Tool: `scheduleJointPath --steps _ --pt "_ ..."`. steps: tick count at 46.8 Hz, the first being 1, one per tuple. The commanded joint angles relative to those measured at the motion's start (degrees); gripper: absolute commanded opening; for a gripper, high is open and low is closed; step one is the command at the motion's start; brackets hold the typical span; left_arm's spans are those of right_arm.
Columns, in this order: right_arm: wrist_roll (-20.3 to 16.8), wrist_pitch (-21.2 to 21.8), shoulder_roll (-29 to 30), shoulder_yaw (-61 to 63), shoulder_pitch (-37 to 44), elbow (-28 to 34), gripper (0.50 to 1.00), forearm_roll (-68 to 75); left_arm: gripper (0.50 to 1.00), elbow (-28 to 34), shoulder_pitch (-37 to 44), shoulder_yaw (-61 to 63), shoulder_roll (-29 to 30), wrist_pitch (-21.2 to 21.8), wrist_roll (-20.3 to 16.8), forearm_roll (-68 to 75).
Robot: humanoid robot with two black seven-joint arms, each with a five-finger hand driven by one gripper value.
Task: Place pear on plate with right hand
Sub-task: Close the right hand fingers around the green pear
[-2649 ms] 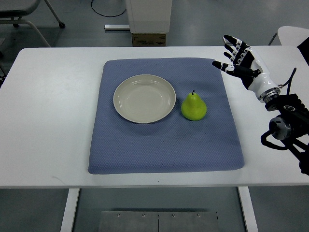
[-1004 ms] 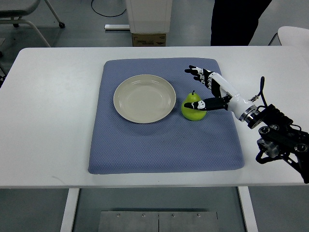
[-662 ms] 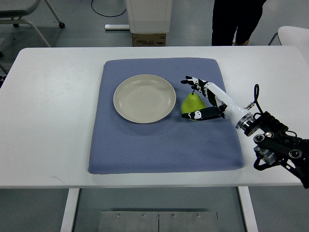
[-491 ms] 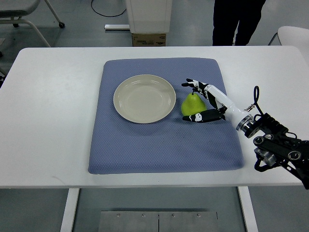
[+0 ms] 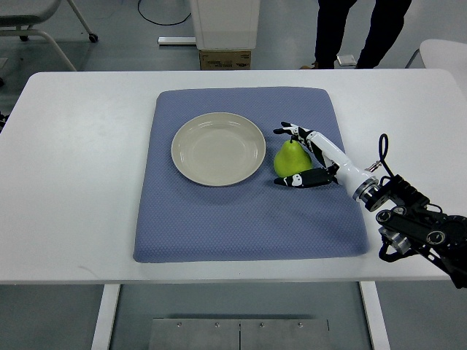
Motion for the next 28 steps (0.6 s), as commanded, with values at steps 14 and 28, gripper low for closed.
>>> scheduleJointPath --steps 14,28 --pt "0.0 -1.7 1.4 -0.6 -0.1 -2.6 0.874 0.0 1.000 0.0 0.0 -0.1 0.0 0.0 0.0 -0.1" --pt "0.0 -1.7 1.7 -1.5 -0.1 -3.4 0.868 0.0 1.000 0.0 0.0 0.0 0.0 0.0 0.0 0.0"
